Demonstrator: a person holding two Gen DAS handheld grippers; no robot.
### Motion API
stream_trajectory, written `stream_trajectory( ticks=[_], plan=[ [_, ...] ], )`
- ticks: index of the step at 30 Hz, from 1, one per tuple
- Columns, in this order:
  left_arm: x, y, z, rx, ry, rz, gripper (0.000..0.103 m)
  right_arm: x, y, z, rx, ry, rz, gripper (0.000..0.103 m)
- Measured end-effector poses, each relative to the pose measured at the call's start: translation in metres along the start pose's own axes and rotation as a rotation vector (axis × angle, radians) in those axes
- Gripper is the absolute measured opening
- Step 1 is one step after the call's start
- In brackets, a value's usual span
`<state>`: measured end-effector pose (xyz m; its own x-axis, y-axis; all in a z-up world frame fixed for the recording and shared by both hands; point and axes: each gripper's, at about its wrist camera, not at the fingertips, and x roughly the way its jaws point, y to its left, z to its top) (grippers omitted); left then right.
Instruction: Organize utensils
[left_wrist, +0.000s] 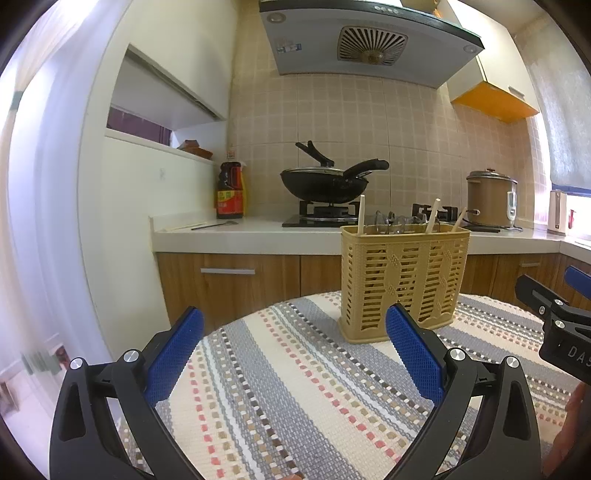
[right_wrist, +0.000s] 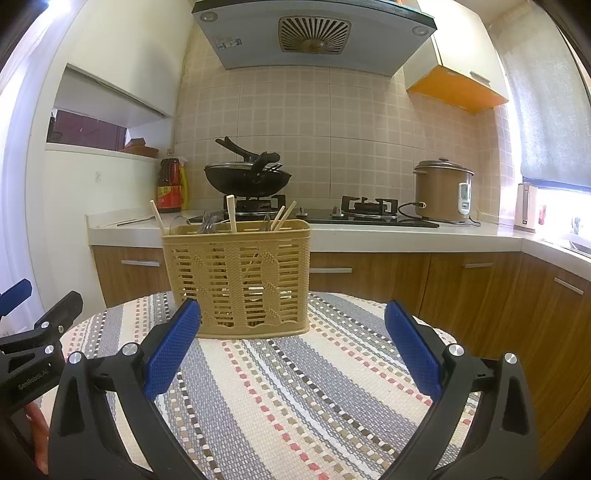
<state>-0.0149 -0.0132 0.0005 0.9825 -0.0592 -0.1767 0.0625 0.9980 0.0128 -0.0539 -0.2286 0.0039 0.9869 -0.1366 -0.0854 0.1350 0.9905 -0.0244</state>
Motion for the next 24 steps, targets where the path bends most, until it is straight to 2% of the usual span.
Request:
stream_trajectory(
  ticks=[24],
  plan=[
    [0.0007, -0.0005, -0.0006, 0.0, 0.005, 0.0, 0.095, 0.0017, 0.0004, -0.0004, -0.003, 0.007, 0.001, 0.095]
  ],
)
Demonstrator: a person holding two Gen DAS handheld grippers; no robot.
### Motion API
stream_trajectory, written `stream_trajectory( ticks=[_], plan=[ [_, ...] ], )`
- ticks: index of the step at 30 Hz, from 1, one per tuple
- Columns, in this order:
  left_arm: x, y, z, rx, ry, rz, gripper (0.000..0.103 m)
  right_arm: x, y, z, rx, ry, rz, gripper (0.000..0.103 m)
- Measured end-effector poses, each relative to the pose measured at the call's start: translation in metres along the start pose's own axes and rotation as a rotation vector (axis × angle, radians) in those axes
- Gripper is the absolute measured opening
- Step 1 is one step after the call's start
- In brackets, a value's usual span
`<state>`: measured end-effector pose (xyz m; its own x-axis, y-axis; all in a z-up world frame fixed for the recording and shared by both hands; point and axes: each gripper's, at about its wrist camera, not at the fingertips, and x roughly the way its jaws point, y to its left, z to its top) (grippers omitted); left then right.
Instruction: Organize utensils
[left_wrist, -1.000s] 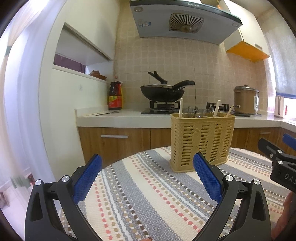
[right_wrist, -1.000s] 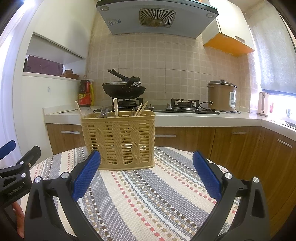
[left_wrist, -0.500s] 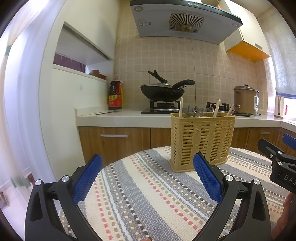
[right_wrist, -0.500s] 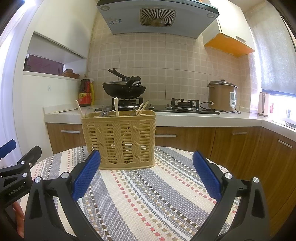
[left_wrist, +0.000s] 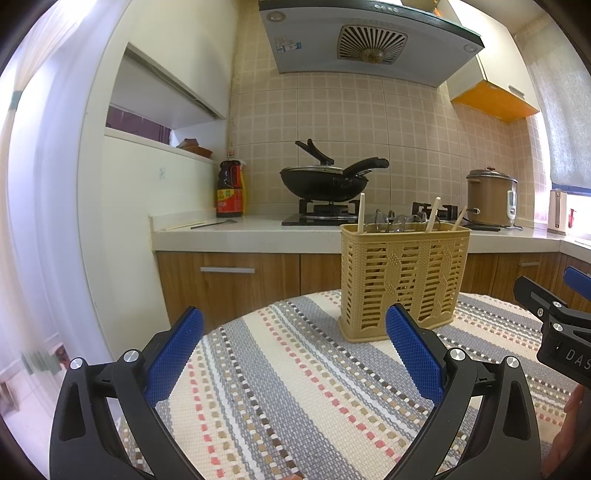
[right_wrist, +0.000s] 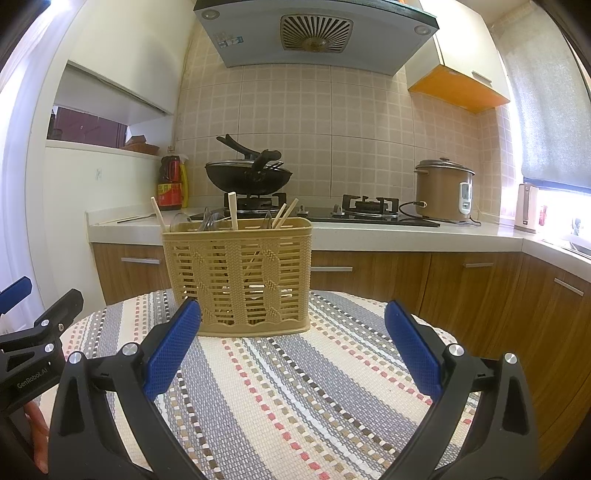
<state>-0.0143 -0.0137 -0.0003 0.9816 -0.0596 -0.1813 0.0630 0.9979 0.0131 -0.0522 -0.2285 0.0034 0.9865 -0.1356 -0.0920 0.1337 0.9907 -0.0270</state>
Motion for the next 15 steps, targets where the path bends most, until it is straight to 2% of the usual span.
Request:
stream_trajectory(
  ticks=[15],
  plan=[
    [0.0007, -0.0004, -0.0014, 0.0, 0.003, 0.001, 0.095, 0.0019, -0.0021, -0.0017, 0.001, 0.005, 0.003, 0.095]
  ],
)
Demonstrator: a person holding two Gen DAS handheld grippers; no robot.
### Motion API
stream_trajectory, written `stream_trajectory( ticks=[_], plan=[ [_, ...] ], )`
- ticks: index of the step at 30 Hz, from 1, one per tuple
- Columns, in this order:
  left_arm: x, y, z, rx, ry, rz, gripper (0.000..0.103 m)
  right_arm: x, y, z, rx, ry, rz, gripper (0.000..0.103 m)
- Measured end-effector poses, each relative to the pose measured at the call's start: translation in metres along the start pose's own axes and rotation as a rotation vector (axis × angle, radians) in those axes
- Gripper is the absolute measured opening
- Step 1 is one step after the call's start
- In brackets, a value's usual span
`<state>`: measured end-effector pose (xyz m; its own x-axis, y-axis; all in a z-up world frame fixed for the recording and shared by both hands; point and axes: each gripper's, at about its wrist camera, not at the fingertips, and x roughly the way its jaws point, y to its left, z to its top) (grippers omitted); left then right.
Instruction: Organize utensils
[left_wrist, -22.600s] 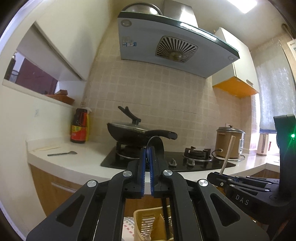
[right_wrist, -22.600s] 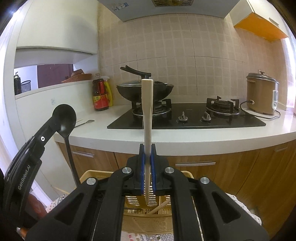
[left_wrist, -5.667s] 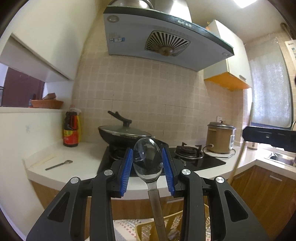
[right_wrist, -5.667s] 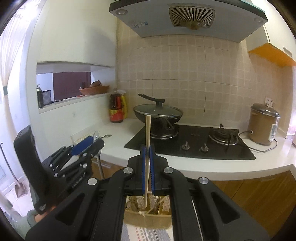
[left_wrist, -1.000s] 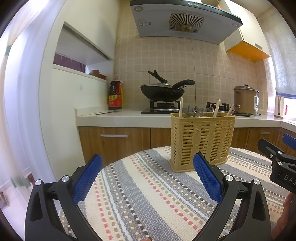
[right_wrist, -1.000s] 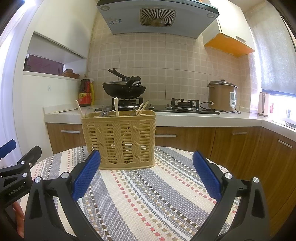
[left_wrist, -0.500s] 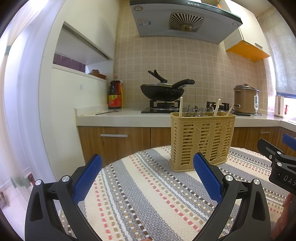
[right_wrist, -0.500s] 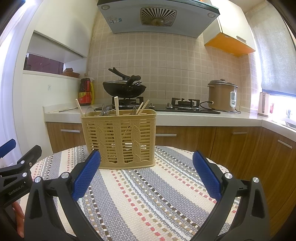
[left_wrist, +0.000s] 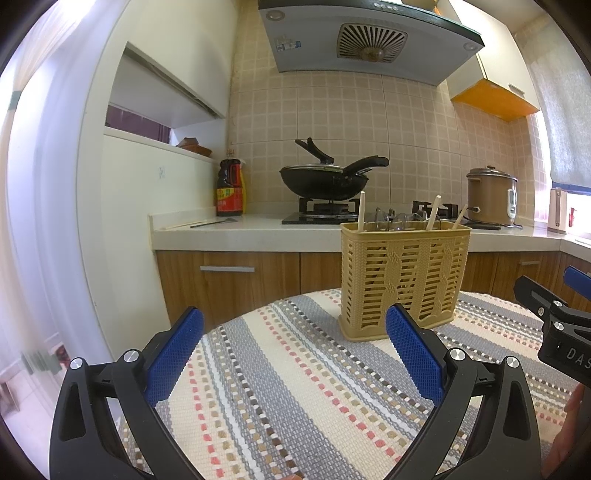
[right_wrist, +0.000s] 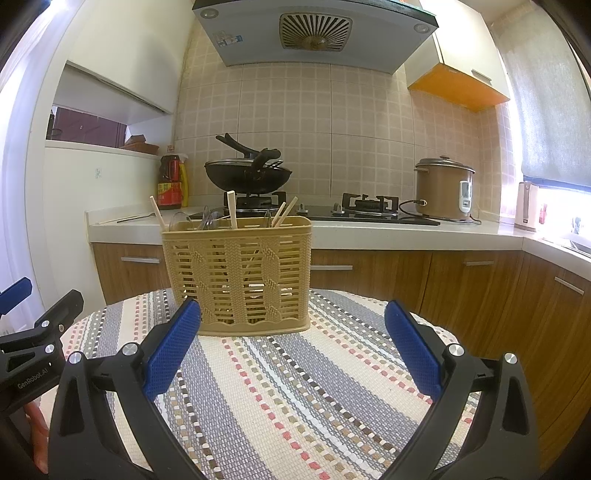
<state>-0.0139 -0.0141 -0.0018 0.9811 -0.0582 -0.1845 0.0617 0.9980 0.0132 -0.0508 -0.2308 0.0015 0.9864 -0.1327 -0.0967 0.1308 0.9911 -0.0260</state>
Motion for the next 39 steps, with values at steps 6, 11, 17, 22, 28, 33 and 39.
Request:
stream_trajectory(
  ticks=[6, 11, 17, 22, 28, 33, 39],
  plan=[
    [0.0004, 0.0001, -0.0001, 0.0, 0.002, 0.004, 0.095, -0.0001, -0.0004, -0.0002, 0.0, 0.001, -0.004, 0.095],
    [0.0008, 0.0017, 0.0002, -0.005, 0.01, 0.008, 0.095, 0.0005, -0.0025, -0.0002, 0.006, 0.004, -0.009, 0.095],
    [-0.0007, 0.0025, -0.0002, -0.004, 0.011, 0.011, 0.095, 0.0005, -0.0034, -0.0007, 0.006, 0.004, -0.01, 0.095],
    [0.0024, 0.0033, 0.0007, -0.008, 0.026, 0.018, 0.095, 0.0005, -0.0028, -0.0009, 0.002, 0.007, -0.012, 0.095],
    [0.0038, 0.0025, 0.001, 0.003, 0.034, 0.042, 0.095, 0.0004, -0.0049, -0.0003, 0.009, 0.011, -0.017, 0.095],
    [0.0025, 0.0002, 0.0012, 0.014, 0.025, 0.046, 0.096, 0.0017, -0.0033, -0.0002, 0.003, 0.015, -0.017, 0.095],
    [0.0029, 0.0034, 0.0015, -0.003, 0.026, 0.023, 0.096, 0.0022, -0.0013, 0.0002, 0.001, 0.018, -0.02, 0.095]
  ],
)
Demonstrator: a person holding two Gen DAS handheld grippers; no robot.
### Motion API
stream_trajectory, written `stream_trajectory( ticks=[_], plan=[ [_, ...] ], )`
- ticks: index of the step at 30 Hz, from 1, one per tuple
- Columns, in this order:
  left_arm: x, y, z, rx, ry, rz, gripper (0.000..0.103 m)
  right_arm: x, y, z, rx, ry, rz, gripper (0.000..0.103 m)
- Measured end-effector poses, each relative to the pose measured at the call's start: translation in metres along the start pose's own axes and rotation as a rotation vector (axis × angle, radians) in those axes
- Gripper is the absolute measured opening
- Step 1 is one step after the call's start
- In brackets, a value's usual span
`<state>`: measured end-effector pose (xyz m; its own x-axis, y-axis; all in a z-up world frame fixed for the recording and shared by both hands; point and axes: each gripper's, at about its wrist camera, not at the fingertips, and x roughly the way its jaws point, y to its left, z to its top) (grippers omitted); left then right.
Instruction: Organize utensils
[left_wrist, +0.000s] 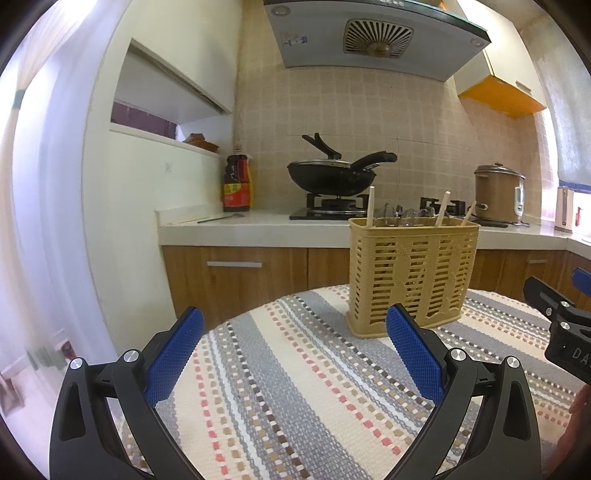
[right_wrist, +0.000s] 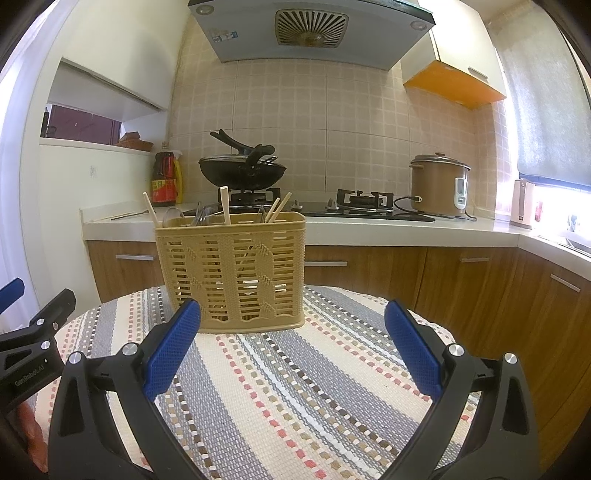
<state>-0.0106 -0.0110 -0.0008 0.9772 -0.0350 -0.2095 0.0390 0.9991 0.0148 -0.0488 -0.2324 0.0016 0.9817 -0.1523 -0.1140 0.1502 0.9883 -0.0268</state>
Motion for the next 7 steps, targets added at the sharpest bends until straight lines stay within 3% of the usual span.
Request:
stream_trajectory(
  ticks=[7],
  plan=[
    [0.0005, -0.0013, 0.0002, 0.004, 0.003, -0.002, 0.096, -0.0011, 0.0004, 0.0005, -0.002, -0.005, -0.001, 0.095]
  ],
)
